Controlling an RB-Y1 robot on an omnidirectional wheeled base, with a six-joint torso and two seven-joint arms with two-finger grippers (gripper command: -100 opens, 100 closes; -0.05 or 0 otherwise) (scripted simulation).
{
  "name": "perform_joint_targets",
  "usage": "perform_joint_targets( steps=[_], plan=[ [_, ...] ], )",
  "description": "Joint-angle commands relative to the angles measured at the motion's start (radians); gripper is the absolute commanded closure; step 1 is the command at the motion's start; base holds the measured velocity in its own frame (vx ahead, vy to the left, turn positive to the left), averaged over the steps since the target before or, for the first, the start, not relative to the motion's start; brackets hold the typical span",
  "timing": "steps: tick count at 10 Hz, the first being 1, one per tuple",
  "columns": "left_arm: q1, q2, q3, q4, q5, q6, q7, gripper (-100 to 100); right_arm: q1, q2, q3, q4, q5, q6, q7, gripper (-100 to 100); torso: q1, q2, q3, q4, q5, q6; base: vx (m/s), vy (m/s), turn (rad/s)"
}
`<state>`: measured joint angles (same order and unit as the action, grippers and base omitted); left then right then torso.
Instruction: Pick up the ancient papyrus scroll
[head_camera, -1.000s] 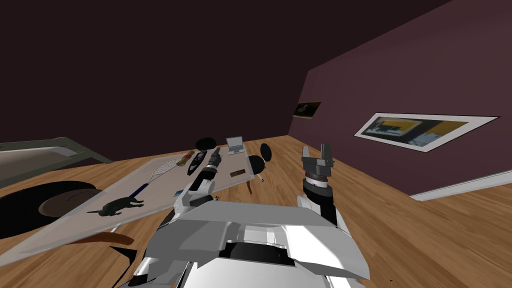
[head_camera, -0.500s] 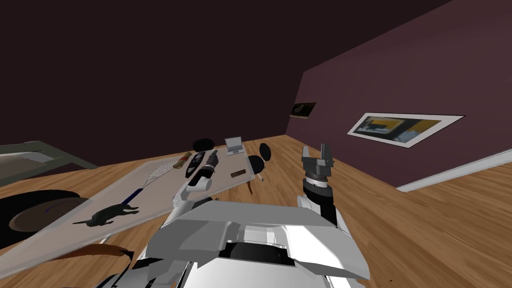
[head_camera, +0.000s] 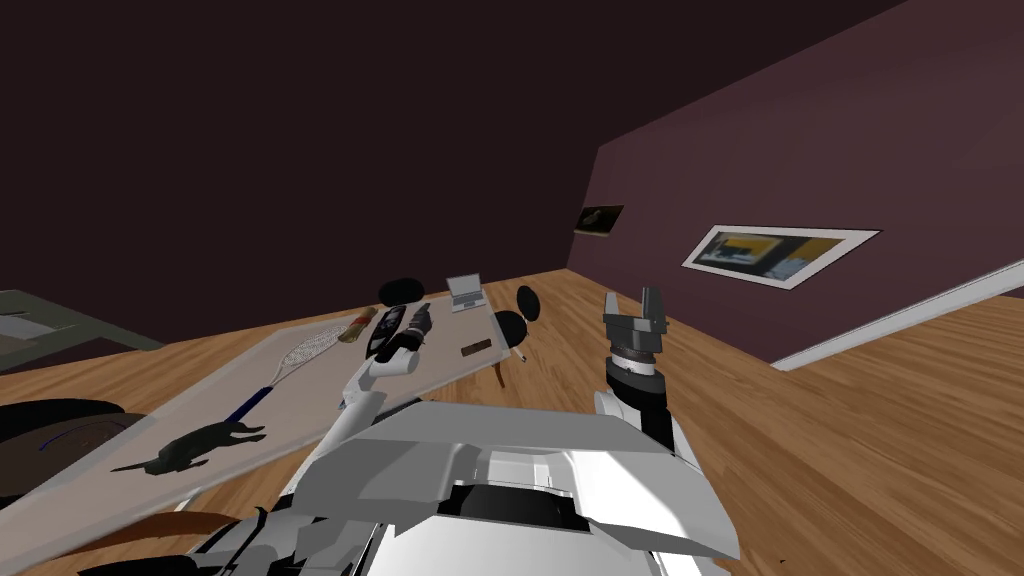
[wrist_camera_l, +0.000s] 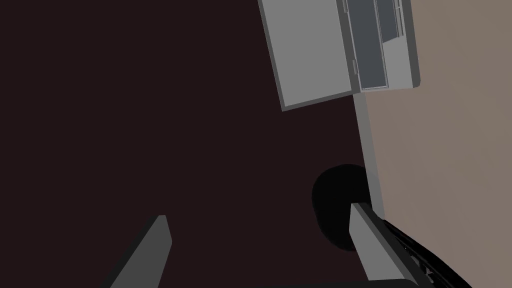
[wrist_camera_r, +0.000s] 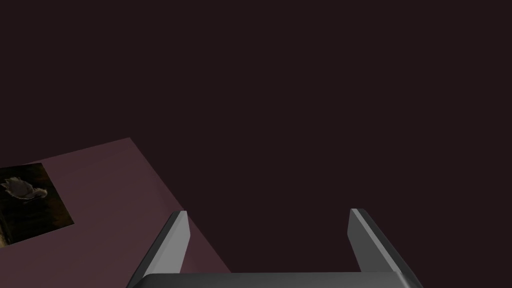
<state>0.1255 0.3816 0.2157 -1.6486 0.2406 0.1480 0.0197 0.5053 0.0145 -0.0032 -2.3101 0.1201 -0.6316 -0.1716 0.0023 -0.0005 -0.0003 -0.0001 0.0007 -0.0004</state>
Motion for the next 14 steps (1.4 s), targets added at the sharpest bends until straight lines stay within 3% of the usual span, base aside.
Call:
perform_joint_targets(
  steps=[1, 2, 3, 5, 6, 8, 9, 10, 13, 14],
  plan=[
    [-0.027, 0.021, 0.017, 0.050, 0.016, 0.050, 0.017, -100, 0.000, 0.000, 0.000, 0.000, 0.000, 0.000, 0.000, 0, 0.000, 0.000, 0.000, 0.000, 0.000, 0.000, -0.005, 0.035, -0.085],
    [-0.027, 0.021, 0.017, 0.065, 0.016, 0.055, 0.017, -100, 0.000, 0.000, 0.000, 0.000, 0.000, 0.000, 0.000, 0, 0.000, 0.000, 0.000, 0.000, 0.000, 0.000, -0.004, 0.033, -0.057],
    [-0.056, 0.040, 0.031, 0.104, 0.029, 0.096, 0.031, -100, 0.000, 0.000, 0.000, 0.000, 0.000, 0.000, 0.000, 0, 0.000, 0.000, 0.000, 0.000, 0.000, 0.000, -0.007, 0.032, -0.110],
    [-0.056, 0.040, 0.031, 0.123, 0.029, 0.103, 0.031, -100, 0.000, 0.000, 0.000, 0.000, 0.000, 0.000, 0.000, 0, 0.000, 0.000, 0.000, 0.000, 0.000, 0.000, 0.001, 0.020, -0.026],
    [-0.085, 0.057, 0.043, 0.153, 0.041, 0.152, 0.044, -100, 0.000, 0.000, 0.000, 0.000, 0.000, 0.000, 0.000, 0, -0.001, -0.001, 0.000, 0.000, 0.000, 0.000, 0.001, 0.008, -0.089],
    [-0.085, 0.057, 0.043, 0.183, 0.041, 0.152, 0.044, -100, 0.000, 0.000, 0.000, 0.000, 0.000, 0.000, 0.000, 0, -0.002, -0.001, -0.001, 0.000, 0.000, 0.000, 0.002, 0.011, -0.035],
    [-0.114, 0.073, 0.052, 0.225, 0.052, 0.201, 0.058, -100, 0.000, 0.000, 0.000, 0.000, 0.000, 0.000, 0.000, 0, -0.002, -0.001, 0.000, 0.000, 0.000, 0.000, 0.004, 0.010, -0.101],
    [-0.114, 0.073, 0.052, 0.244, 0.052, 0.201, 0.058, -100, 0.000, 0.000, 0.000, 0.000, 0.000, 0.000, 0.000, 0, -0.002, -0.001, -0.001, 0.000, 0.000, 0.000, -0.008, -0.004, -0.032],
    [-0.173, 0.098, 0.066, 0.332, 0.072, 0.293, 0.083, -100, 0.000, 0.000, 0.000, 0.000, 0.000, 0.000, 0.000, 0, -0.003, 0.000, 0.000, 0.000, -0.001, 0.000, -0.007, -0.007, -0.065],
    [-0.173, 0.098, 0.066, 0.359, 0.072, 0.299, 0.083, -100, 0.000, 0.000, 0.000, 0.000, 0.000, 0.000, 0.000, 0, -0.003, -0.001, 0.000, 0.000, -0.001, 0.000, 0.003, -0.004, -0.033]
  ],
)
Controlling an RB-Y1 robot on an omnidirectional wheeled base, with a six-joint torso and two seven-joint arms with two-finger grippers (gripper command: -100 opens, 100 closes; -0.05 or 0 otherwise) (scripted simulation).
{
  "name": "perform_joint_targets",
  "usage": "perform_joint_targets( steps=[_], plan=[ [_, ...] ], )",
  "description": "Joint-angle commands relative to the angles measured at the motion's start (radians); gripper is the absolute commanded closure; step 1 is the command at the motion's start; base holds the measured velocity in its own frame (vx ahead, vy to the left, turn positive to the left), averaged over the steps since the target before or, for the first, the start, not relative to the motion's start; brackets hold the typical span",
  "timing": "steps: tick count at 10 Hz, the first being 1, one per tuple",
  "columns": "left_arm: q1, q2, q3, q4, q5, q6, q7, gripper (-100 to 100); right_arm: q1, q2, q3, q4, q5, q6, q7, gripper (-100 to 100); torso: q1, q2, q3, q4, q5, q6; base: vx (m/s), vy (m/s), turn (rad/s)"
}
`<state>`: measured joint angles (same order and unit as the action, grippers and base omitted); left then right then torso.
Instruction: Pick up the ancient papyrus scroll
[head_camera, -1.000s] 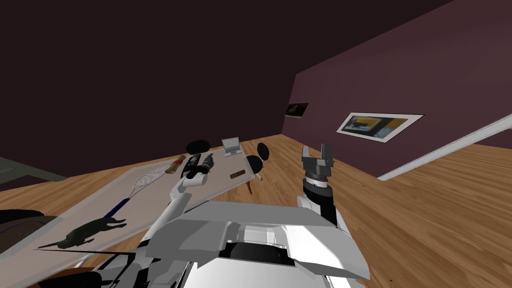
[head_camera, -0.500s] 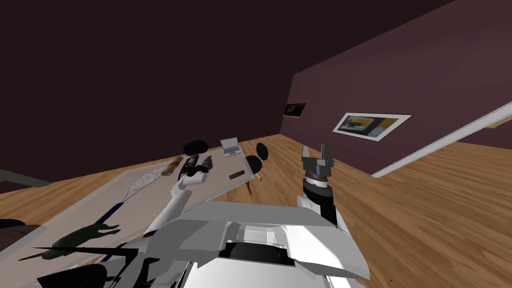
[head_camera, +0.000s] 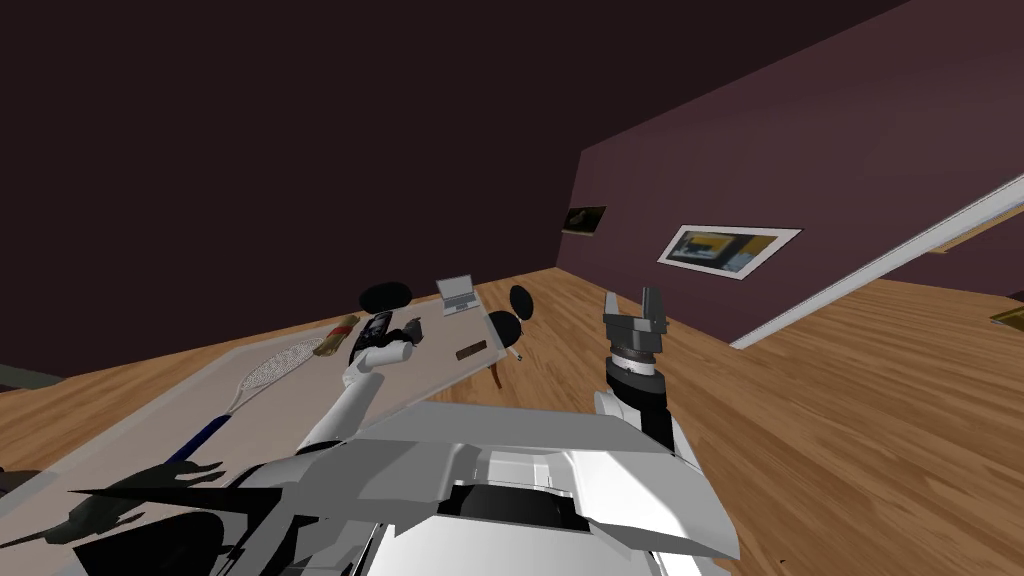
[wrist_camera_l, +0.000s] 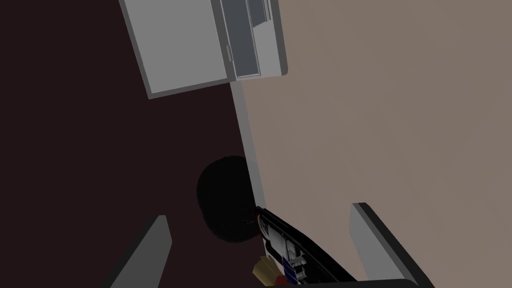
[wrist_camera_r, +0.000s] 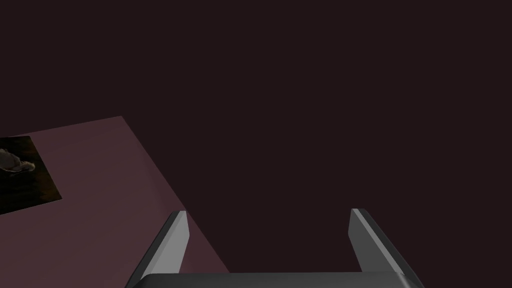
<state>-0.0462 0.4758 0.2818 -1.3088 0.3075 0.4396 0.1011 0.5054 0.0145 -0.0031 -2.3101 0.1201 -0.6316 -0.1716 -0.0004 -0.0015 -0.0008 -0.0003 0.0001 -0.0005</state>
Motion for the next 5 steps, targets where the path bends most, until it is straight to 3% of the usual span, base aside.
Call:
perform_joint_targets(
  steps=[1, 2, 3, 4, 5],
  plan=[
    [-0.001, 0.004, 0.000, 0.029, 0.005, 0.008, 0.001, -100, 0.000, 0.000, 0.000, 0.000, 0.000, 0.000, 0.000, 0, 0.000, 0.000, 0.000, 0.000, 0.000, 0.000, 0.013, -0.002, -0.014],
    [-0.030, 0.013, 0.004, 0.060, 0.013, 0.057, 0.013, -100, 0.000, 0.000, 0.000, 0.000, 0.000, 0.000, 0.000, 0, 0.000, 0.000, 0.000, 0.000, 0.000, 0.000, 0.016, -0.012, -0.099],
    [-0.030, 0.013, 0.004, 0.084, 0.013, 0.057, 0.013, -100, 0.000, 0.000, 0.000, 0.000, 0.000, 0.000, 0.000, 0, 0.000, -0.001, 0.000, 0.000, 0.000, 0.001, 0.012, -0.008, -0.065],
    [-0.059, 0.022, 0.006, 0.116, 0.020, 0.098, 0.025, -100, 0.000, 0.000, 0.000, 0.000, 0.000, 0.000, 0.000, 0, 0.000, -0.001, 0.000, 0.000, 0.000, 0.000, 0.015, -0.014, -0.114],
    [-0.059, 0.022, 0.006, 0.140, 0.020, 0.105, 0.025, -100, 0.000, 0.000, 0.000, 0.000, 0.000, 0.000, 0.000, 0, -0.001, -0.001, -0.001, 0.000, 0.000, 0.001, 0.028, -0.006, -0.044]
  ],
)
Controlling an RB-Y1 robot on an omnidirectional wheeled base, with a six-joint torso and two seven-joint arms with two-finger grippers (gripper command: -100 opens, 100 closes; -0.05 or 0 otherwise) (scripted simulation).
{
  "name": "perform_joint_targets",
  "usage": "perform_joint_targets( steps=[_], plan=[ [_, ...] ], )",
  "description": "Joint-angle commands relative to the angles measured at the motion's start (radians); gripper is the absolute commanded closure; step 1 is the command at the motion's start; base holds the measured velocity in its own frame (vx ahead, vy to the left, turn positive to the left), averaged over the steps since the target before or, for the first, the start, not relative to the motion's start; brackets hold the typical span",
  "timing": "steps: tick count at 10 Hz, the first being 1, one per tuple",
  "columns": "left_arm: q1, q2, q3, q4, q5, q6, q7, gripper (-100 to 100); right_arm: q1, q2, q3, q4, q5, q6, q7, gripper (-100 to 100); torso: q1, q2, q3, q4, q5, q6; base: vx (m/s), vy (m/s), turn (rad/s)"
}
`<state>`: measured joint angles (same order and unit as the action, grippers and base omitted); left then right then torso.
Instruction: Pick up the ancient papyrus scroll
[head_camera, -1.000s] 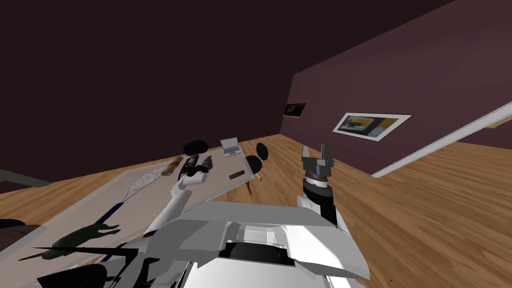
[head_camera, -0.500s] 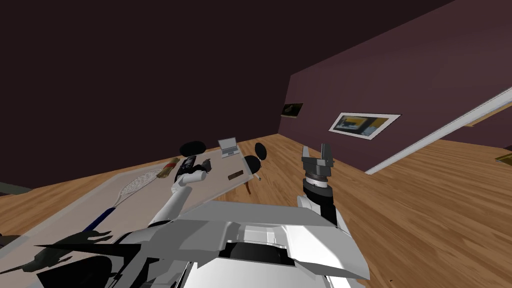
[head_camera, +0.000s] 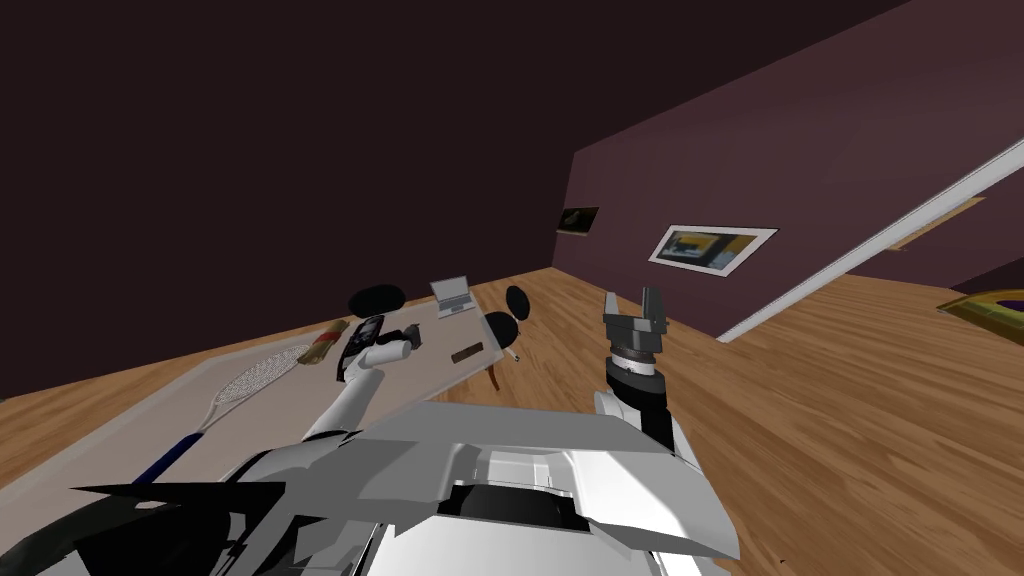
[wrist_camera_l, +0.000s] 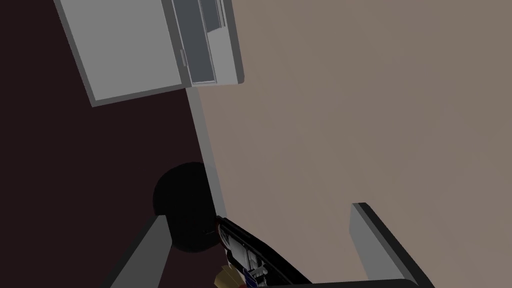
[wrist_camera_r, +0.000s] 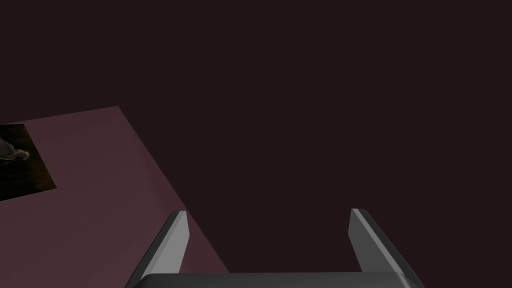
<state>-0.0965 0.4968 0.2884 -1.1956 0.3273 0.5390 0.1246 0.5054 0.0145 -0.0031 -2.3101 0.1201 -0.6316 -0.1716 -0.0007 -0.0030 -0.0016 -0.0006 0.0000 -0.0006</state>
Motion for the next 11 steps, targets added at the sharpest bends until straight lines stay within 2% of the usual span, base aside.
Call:
perform_joint_targets(
  steps=[1, 2, 3, 4, 6, 7, 8, 9, 10, 11],
  plan=[
    [-0.009, 0.001, -0.001, 0.044, 0.000, 0.006, 0.001, -100, 0.000, 0.000, 0.000, 0.000, 0.000, 0.000, 0.000, 0, 0.000, 0.000, 0.000, 0.000, 0.000, 0.000, 0.018, 0.002, 0.014],
    [-0.037, 0.008, 0.000, 0.073, 0.007, 0.054, 0.012, -100, 0.000, 0.000, 0.000, 0.000, 0.000, 0.000, 0.000, 0, 0.001, 0.000, 0.000, 0.000, 0.000, 0.000, 0.009, -0.012, -0.090],
    [-0.037, 0.008, 0.000, 0.106, 0.007, 0.054, 0.012, -100, 0.000, 0.000, 0.000, 0.000, 0.000, 0.000, 0.000, 0, 0.000, 0.001, 0.000, 0.000, 0.000, 0.001, 0.019, -0.012, -0.089],
    [-0.065, 0.014, -0.001, 0.138, 0.012, 0.096, 0.022, -100, 0.000, 0.000, 0.000, 0.000, 0.000, 0.000, 0.000, 0, 0.000, 0.000, 0.000, 0.000, 0.000, 0.000, 0.039, -0.015, -0.100],
    [-0.065, 0.014, -0.001, 0.172, 0.012, 0.101, 0.022, -100, 0.000, 0.000, 0.000, 0.000, 0.000, 0.000, 0.000, 0, 0.000, -0.001, 0.000, 0.000, 0.000, 0.000, 0.028, -0.003, -0.023],
    [-0.092, 0.019, -0.002, 0.202, 0.017, 0.147, 0.032, -100, 0.000, 0.000, 0.000, 0.000, 0.000, 0.000, 0.000, 0, 0.000, 0.000, 0.000, 0.000, 0.000, 0.000, 0.024, -0.012, -0.077],
    [-0.092, 0.019, -0.002, 0.231, 0.017, 0.147, 0.032, -100, 0.000, 0.000, 0.000, 0.000, 0.000, 0.000, 0.000, 0, 0.000, 0.000, 0.000, 0.000, 0.000, 0.000, 0.021, -0.011, -0.069],
    [-0.119, 0.023, -0.004, 0.265, 0.021, 0.187, 0.041, -100, 0.000, 0.000, 0.000, 0.000, 0.000, 0.000, 0.000, 0, 0.000, 0.000, 0.000, 0.000, 0.000, 0.000, 0.033, -0.017, -0.101],
    [-0.119, 0.023, -0.004, 0.292, 0.021, 0.191, 0.041, -100, 0.000, 0.000, 0.000, 0.000, 0.000, 0.000, 0.000, 0, -0.001, 0.000, 0.000, 0.000, 0.000, 0.000, 0.042, -0.012, -0.067],
    [-0.144, 0.027, -0.007, 0.342, 0.025, 0.223, 0.050, -100, 0.000, 0.000, 0.000, 0.000, 0.000, 0.000, 0.000, 0, 0.000, -0.001, -0.001, 0.000, 0.000, 0.000, 0.048, -0.017, -0.089]
  ],
)
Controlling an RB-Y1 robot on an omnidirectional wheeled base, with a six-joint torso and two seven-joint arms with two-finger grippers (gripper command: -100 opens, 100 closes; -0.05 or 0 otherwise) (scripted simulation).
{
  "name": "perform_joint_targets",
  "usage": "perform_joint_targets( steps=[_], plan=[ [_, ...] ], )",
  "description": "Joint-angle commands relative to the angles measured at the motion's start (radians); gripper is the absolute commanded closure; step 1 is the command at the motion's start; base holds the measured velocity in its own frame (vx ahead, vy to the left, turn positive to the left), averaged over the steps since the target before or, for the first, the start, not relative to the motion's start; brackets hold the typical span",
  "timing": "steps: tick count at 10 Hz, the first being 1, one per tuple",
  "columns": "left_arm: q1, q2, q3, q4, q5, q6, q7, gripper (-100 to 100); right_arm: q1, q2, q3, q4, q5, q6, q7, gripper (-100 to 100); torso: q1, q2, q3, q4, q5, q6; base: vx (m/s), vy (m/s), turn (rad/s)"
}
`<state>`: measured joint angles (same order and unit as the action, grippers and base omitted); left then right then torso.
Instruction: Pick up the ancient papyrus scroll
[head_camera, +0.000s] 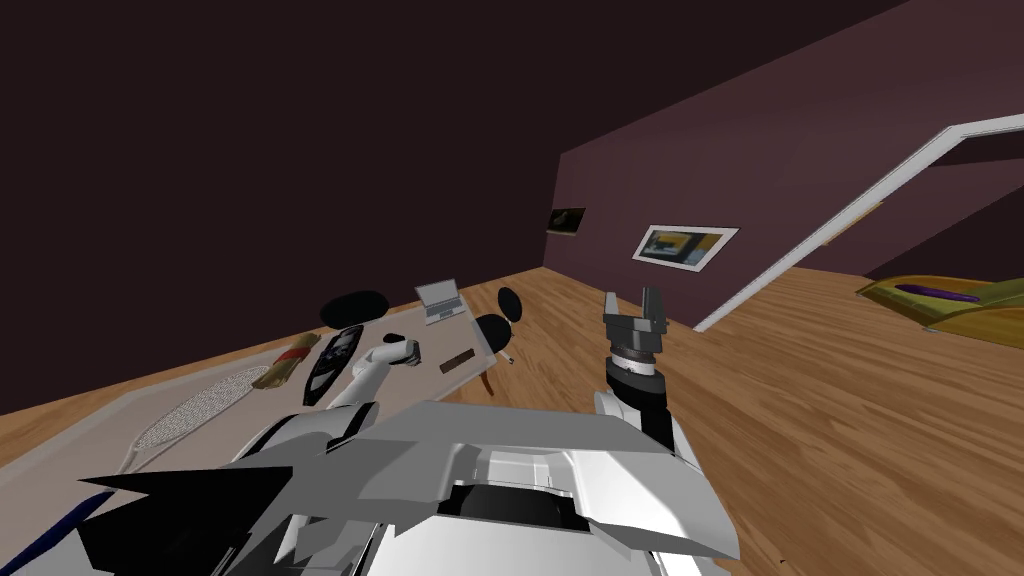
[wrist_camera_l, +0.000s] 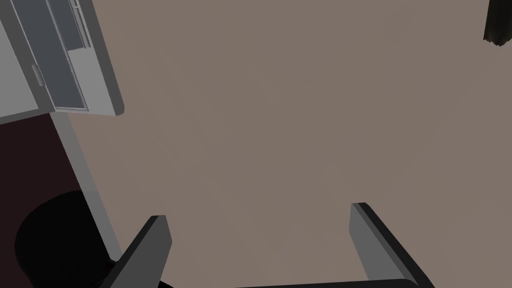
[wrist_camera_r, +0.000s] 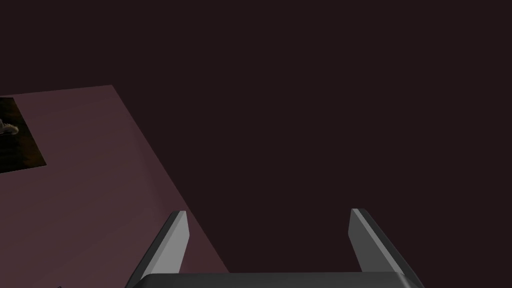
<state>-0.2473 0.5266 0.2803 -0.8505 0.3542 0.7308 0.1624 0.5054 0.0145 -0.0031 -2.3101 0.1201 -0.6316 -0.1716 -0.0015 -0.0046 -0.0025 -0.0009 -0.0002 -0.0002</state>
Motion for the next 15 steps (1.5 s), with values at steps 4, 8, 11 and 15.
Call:
perform_joint_targets(
  steps=[4, 8, 11, 15],
  plan=[
    [-0.018, 0.001, -0.003, 0.069, 0.002, 0.084, 0.020, -100, 0.000, 0.000, 0.000, 0.000, 0.000, 0.000, 0.000, 0, 0.000, 0.001, 0.001, 0.000, 0.000, -0.001, 0.029, -0.015, -0.046],
    [-0.063, 0.006, -0.010, 0.174, 0.007, 0.161, 0.035, -100, 0.000, 0.000, 0.000, 0.000, 0.000, 0.000, 0.000, 0, 0.000, 0.001, 0.001, 0.000, 0.000, 0.000, 0.028, -0.020, -0.060],
    [-0.102, 0.013, -0.018, 0.246, 0.012, 0.225, 0.048, -100, 0.000, 0.000, 0.000, 0.000, 0.000, 0.000, 0.000, 0, 0.000, 0.002, 0.001, 0.000, 0.000, 0.000, 0.027, -0.021, -0.061],
    [-0.118, 0.017, -0.021, 0.303, 0.014, 0.257, 0.053, -100, 0.000, 0.000, 0.000, 0.000, 0.000, 0.000, 0.000, 0, 0.000, 0.002, 0.001, 0.000, 0.000, -0.001, 0.029, -0.017, -0.024]
  ],
)
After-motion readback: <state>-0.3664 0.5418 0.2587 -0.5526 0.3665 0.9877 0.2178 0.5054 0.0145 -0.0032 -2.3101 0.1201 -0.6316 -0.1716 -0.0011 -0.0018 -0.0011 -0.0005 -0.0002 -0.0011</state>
